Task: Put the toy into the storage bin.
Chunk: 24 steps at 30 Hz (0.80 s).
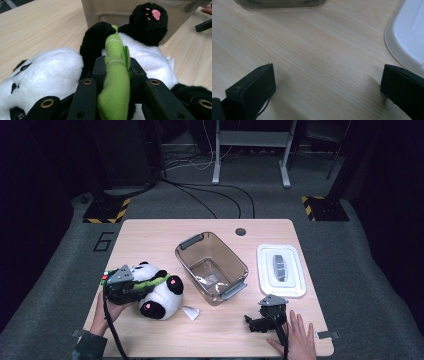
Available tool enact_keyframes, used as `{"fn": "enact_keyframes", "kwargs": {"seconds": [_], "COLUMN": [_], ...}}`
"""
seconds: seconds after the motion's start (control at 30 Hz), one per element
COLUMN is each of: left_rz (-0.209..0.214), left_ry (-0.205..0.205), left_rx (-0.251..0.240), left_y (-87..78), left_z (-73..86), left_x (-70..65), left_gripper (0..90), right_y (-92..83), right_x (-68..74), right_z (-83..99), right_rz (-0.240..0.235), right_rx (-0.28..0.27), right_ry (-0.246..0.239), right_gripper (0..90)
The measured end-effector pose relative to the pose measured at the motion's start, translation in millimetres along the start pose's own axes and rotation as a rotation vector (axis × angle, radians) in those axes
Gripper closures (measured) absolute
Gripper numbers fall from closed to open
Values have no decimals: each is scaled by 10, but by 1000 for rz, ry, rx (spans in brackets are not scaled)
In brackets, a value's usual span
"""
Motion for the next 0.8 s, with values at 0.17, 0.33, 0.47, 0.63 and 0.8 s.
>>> {"fn": "enact_keyframes", "kwargs": {"seconds": [0.17,0.33,0.47,0.63,0.8], "left_rz": [8,-4,-9,-4,-10], "left_ry": [26,45,46,43,65], "left_rx": [-17,-22,-31,-54,-57], "left_y": [-73,-147,-208,-283,-338], "left_z": [-46,-93,-135,-195,-264], "left_x": [-18,-39,-36,-36,-45], "left_gripper": [731,731,731,730,730], "right_y": [0,0,0,0,0], "right_x": [0,0,0,0,0], "right_z": [0,0,0,0,0], "right_rz": [0,0,0,0,0], "right_rx": [0,0,0,0,0], "right_ry": [0,0,0,0,0], "right_gripper": [0,0,0,0,0]}}
Point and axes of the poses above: each handheld gripper's, and its own axes: y roughly forward along the jaws, z roughly out of its underside, x roughly to its left, the point moved 1 cm from there along y, roughly forward along the jaws, and after that the axes turned 8 degrees about -z, right-handed, at the moved point
